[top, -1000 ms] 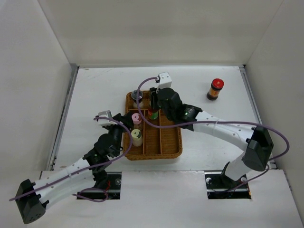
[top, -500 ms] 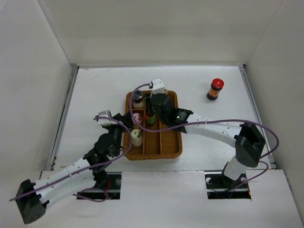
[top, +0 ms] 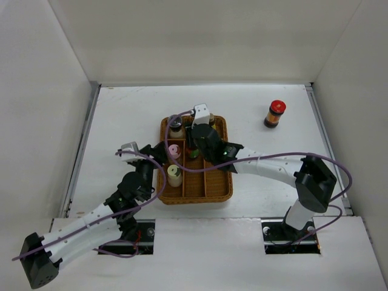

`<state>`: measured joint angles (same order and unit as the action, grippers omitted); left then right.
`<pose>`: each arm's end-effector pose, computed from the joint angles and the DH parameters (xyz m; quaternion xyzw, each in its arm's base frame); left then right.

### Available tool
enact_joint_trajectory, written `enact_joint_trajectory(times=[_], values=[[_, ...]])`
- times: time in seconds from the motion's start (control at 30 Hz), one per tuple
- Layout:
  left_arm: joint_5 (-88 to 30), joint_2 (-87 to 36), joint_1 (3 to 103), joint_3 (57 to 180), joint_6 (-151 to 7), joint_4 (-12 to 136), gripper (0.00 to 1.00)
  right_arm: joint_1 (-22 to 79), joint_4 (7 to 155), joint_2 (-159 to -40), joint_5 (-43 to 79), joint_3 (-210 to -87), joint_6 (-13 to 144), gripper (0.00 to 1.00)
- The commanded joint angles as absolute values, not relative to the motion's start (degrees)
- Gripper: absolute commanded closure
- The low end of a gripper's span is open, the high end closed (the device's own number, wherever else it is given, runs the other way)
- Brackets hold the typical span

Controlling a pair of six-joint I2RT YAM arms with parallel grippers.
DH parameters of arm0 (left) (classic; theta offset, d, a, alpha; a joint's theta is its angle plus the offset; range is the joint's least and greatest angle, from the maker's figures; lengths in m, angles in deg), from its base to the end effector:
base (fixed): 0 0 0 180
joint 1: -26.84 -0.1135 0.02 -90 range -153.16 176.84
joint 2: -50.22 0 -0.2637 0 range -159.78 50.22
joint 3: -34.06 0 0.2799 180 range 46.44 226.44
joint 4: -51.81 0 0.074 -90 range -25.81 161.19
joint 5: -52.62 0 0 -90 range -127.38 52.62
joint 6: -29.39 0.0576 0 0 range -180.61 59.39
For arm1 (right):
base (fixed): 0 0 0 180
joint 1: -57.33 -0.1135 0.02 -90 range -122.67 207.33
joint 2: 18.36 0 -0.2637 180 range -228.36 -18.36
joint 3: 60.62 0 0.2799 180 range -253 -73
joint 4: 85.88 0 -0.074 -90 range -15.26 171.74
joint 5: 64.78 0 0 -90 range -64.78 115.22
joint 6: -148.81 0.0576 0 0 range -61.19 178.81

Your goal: Organize the condiment bottles

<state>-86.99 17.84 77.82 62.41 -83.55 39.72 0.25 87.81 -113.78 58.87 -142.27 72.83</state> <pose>0.1517 -0.1175 0.2507 -0.1631 0.6542 -0.1923 0.7131 0.2612 0.3447 0.2675 -0.1336 0.7906 0.1259 0.5842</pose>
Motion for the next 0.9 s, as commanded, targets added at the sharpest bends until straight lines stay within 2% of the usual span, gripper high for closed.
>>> enact_joint_trajectory(times=[0.0, 0.17, 0.5, 0.57, 0.7, 0.73, 0.8, 0.87], values=[[-88.1, 18.2, 77.2, 62.1, -84.0, 37.3, 0.46, -0.1, 95.5, -112.3, 60.0, -142.5, 74.2, 0.50], [-88.1, 18.3, 76.9, 62.1, -84.1, 37.4, 0.46, -0.1, 95.7, -109.7, 59.9, -142.3, 74.2, 0.41], [-88.1, 18.3, 76.7, 62.3, -84.1, 37.5, 0.46, 2.3, 95.7, -97.2, 58.6, -137.0, 73.6, 0.36], [-87.8, 18.6, 76.9, 62.3, -84.1, 37.6, 0.46, 6.3, 95.6, -93.2, 57.4, -133.1, 75.0, 0.43], [-87.4, 18.1, 77.1, 62.3, -84.7, 37.1, 0.46, 16.1, 93.5, -87.8, 55.9, -126.1, 78.8, 0.74], [-87.0, 18.0, 77.3, 62.3, -85.1, 37.1, 0.46, 18.8, 92.6, -87.4, 56.0, -125.0, 79.3, 0.78], [-86.3, 17.8, 77.7, 62.2, -85.8, 36.8, 0.46, 23.6, 90.5, -87.2, 56.9, -123.5, 79.8, 0.80], [-85.9, 17.6, 77.3, 62.1, -86.0, 36.2, 0.46, 27.8, 89.3, -87.8, 59.2, -122.0, 79.9, 0.76]])
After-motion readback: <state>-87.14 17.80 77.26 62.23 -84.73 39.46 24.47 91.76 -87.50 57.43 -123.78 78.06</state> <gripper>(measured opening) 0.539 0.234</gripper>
